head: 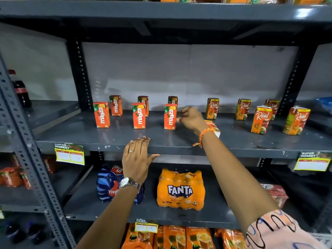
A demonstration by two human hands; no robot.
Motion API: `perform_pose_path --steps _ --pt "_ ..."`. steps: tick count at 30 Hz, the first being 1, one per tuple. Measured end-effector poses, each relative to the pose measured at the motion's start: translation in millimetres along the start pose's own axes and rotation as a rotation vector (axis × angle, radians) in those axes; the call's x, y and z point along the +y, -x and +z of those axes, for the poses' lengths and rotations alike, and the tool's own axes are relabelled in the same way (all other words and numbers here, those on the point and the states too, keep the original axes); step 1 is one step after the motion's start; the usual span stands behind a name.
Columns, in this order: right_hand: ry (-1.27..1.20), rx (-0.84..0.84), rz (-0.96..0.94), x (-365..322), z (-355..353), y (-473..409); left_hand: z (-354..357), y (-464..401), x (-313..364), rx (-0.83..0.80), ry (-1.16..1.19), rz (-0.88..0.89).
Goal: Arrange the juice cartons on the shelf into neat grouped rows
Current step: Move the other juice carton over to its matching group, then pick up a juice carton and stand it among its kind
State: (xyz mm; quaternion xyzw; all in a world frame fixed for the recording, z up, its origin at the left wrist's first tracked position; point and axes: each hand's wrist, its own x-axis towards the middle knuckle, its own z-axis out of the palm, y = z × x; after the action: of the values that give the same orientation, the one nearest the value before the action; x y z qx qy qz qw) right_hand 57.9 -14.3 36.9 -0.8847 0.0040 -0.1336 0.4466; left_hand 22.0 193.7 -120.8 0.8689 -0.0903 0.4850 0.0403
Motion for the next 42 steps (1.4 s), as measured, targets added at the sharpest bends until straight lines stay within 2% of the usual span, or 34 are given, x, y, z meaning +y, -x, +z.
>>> perform_pose_path --steps 2,5,6,10,16,22,27,33,36,42 --pt "-0.006 0.144 -0.009 8 -20 0 1 0 0 0.0 0.004 -0.002" --pt "0.311 0.401 0.036 32 -49 12 2 0 -1 0.0 0.0 0.0" --pt "0.376 0.426 0.101 39 -56 19 3 0 -1 0.002 0.001 -0.001" --pt "0.56 0.278 0.338 56 -56 31 4 1 -1 0.007 0.006 -0.011" --pt "0.605 0.257 0.237 48 -36 35 4 0 -1 0.007 0.012 -0.011" --pt "0.428 0.222 0.161 43 -42 33 1 1 0 -0.006 0.009 -0.009" --pt "0.018 0.261 0.161 56 -47 35 -1 1 2 0.015 0.013 -0.006" --pt "-0.358 0.337 0.049 45 -51 45 -4 0 2 0.021 0.025 0.0" --pt "-0.442 0.354 -0.042 33 -55 55 -6 0 2 0.019 0.024 0.002" --pt "-0.448 0.398 -0.224 17 -64 95 -8 0 3 0.005 0.036 -0.006"
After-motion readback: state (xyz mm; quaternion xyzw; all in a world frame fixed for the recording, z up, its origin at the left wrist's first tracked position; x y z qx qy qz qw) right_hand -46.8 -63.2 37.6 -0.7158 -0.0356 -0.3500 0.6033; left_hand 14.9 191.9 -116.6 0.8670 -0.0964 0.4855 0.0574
